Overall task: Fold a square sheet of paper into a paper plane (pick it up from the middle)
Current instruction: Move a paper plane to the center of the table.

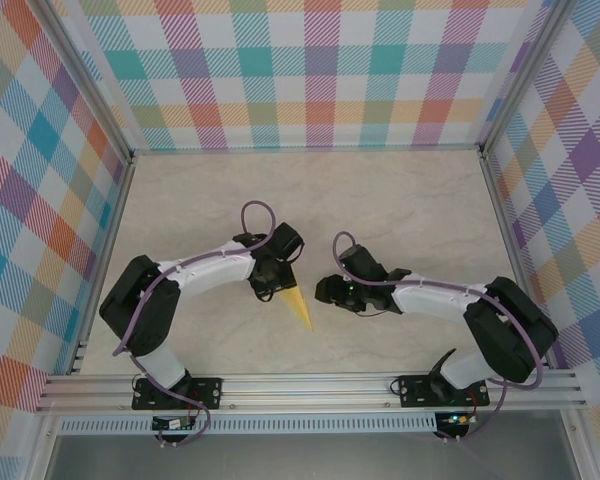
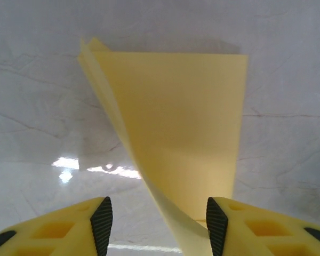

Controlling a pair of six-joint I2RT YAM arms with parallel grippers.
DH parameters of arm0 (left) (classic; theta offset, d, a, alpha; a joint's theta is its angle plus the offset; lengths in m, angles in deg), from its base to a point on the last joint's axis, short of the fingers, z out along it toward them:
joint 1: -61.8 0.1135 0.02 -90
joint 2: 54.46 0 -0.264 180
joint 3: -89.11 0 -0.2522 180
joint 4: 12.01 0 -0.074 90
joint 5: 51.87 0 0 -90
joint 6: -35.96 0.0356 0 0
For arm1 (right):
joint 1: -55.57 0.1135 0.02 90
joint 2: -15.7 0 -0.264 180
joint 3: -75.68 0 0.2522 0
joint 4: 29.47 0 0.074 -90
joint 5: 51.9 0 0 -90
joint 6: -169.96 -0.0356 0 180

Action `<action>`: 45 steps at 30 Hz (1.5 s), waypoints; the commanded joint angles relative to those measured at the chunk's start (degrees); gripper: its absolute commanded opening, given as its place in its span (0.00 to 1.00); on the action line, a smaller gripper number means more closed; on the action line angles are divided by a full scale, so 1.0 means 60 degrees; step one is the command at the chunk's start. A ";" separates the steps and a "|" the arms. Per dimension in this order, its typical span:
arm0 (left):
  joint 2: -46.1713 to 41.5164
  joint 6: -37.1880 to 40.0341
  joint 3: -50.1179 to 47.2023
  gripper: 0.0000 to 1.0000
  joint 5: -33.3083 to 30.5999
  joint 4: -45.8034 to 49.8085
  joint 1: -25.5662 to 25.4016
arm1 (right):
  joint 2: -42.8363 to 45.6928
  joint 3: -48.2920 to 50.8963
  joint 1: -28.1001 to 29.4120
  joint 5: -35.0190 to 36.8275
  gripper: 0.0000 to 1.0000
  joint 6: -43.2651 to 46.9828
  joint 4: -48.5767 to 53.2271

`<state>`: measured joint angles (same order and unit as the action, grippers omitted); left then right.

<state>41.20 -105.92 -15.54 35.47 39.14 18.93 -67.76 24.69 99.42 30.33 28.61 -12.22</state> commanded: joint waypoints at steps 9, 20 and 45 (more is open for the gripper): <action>-0.1206 -0.0362 -0.1258 0.38 0.0037 -0.0342 0.0158 | -0.0719 -0.0833 0.0084 -0.1254 0.56 0.0651 -0.0517; -0.1337 -0.0326 -0.1441 0.38 0.0032 -0.0419 0.0195 | -0.1927 -0.1673 0.0249 -0.2187 0.59 0.1002 -0.0771; -0.1615 -0.0436 -0.1714 0.38 -0.0032 -0.0533 0.0202 | -0.2614 -0.2176 0.0596 -0.2729 0.50 0.1378 -0.0771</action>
<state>33.13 -107.47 -25.01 35.62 35.86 19.61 -82.54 13.34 102.26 14.98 35.04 -17.16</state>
